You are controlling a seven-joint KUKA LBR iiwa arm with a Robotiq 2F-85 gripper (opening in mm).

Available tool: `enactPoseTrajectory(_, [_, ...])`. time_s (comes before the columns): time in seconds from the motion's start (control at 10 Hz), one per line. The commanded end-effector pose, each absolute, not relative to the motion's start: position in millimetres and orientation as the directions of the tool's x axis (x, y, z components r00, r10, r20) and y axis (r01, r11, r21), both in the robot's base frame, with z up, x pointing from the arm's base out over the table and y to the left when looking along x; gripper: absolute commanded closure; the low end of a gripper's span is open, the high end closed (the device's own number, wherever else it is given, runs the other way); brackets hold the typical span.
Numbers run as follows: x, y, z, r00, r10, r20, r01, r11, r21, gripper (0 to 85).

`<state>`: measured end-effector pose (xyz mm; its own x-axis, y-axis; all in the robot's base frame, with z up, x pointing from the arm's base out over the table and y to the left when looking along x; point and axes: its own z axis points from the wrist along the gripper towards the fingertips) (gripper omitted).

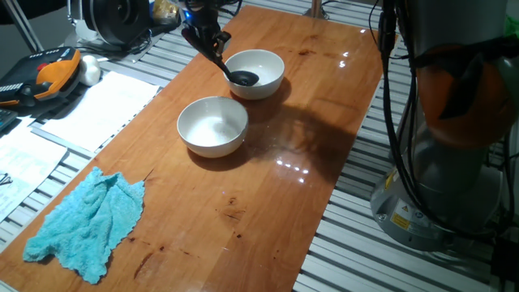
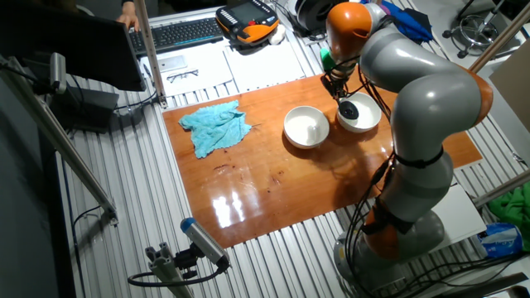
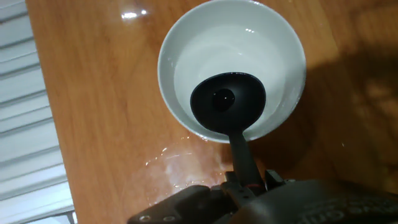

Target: Scoop water with a large spoon from one bowl to another

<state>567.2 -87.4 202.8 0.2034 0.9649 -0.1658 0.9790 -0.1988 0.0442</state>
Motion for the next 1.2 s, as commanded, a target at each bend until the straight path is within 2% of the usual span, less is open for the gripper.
enactPoseTrajectory(0.0, [568.0, -85.1, 201.8, 0.199, 0.966, -0.166, 0.980, -0.195, 0.044, 85.0])
enactPoseTrajectory(0.9, [560.0, -88.5, 199.9, 0.122, 0.984, -0.130, 0.992, -0.116, 0.055, 85.0])
enactPoseTrajectory(1.0, [557.4, -90.6, 198.6, 0.119, 0.986, -0.117, 0.992, -0.112, 0.061, 68.0])
enactPoseTrajectory(1.1, [556.0, -91.7, 197.2, 0.117, 0.987, -0.111, 0.992, -0.110, 0.067, 68.0])
